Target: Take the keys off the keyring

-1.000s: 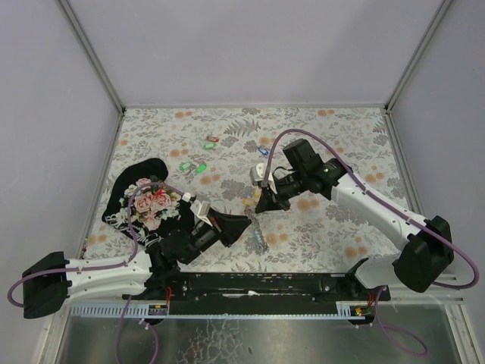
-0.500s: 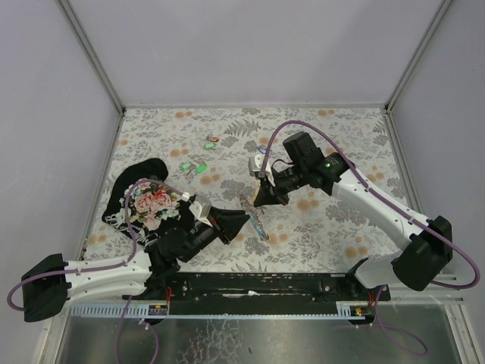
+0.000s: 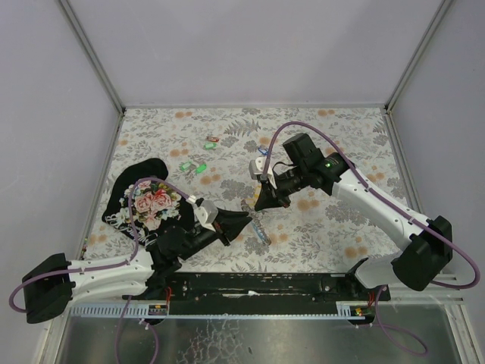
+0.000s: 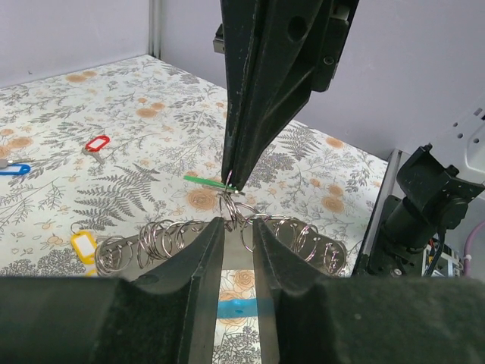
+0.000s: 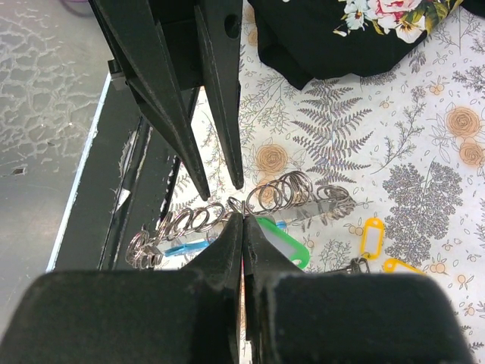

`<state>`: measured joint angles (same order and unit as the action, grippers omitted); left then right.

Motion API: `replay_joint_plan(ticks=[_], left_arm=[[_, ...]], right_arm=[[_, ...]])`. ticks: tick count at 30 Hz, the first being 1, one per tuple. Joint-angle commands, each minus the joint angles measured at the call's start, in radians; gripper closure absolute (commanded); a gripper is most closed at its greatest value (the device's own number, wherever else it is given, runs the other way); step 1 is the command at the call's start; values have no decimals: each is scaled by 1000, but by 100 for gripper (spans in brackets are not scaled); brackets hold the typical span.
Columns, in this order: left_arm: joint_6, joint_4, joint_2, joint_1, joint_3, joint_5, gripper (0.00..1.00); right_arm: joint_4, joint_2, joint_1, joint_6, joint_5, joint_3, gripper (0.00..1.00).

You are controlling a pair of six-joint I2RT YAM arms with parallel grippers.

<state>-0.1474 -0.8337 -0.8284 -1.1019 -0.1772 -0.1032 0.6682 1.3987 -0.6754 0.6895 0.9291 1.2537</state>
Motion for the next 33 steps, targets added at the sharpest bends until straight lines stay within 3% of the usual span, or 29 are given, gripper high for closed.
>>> replay_joint_plan(ticks=[1,15,33], left_arm=[[40,-60,-14,15,-2,41,80],[16,-77,-73,25,-26,51,90],[14,-43,-65,29,-53,1,87]], right_arm=[[-7,-14,-9,19,57,55,100],[-20,-15,-9,8,69,43,100],[-50,-20,-9,-19,57,17,100]])
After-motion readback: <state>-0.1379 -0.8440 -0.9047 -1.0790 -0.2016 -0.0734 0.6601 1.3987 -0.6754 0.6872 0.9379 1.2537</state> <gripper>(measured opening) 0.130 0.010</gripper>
